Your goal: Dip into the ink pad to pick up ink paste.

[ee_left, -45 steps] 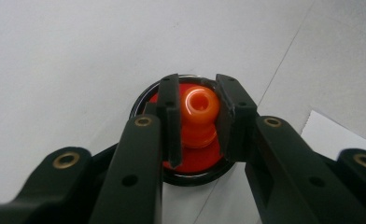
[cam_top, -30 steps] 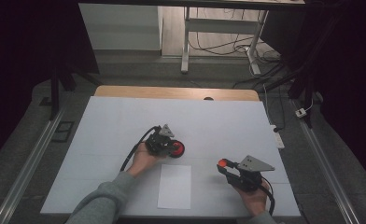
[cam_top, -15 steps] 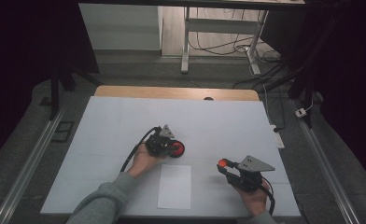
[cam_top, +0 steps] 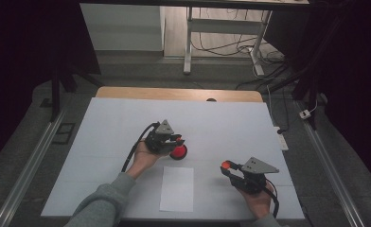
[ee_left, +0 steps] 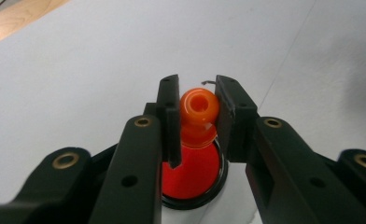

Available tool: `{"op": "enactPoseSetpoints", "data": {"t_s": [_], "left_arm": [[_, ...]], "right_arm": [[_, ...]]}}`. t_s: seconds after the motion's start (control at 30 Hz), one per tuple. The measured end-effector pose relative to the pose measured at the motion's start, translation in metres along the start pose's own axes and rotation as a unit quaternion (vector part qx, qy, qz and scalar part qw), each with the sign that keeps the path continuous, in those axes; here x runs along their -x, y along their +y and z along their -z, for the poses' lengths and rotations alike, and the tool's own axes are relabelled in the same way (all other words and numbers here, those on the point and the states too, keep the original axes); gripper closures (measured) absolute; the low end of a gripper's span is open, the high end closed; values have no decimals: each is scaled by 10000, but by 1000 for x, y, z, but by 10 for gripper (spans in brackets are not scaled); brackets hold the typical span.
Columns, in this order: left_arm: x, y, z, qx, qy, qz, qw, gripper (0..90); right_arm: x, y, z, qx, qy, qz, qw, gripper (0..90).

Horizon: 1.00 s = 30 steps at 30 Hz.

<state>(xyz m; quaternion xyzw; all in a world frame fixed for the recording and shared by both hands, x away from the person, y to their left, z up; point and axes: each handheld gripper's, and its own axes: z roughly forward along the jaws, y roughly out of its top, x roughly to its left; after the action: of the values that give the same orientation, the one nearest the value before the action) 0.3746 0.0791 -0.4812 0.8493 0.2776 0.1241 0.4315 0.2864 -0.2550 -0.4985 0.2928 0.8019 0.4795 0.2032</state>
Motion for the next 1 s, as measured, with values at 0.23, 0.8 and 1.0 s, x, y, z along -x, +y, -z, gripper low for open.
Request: {"op": "enactPoseSetpoints", "data": {"t_s": [0.23,0.8,1.0], "left_arm": [[-5,-1,6,58,-181,180,9997,728],[5,-1,41,341,-653,205,9971,727],[8,-2,54,411,-696,224,9965,727]], "right_arm": [[1,0,1,-8,-10,2,10000,645],[3,0,2,-3,-52,-4,10000,645],[3,0,2,-1,-58,-17,10000,645]]}}
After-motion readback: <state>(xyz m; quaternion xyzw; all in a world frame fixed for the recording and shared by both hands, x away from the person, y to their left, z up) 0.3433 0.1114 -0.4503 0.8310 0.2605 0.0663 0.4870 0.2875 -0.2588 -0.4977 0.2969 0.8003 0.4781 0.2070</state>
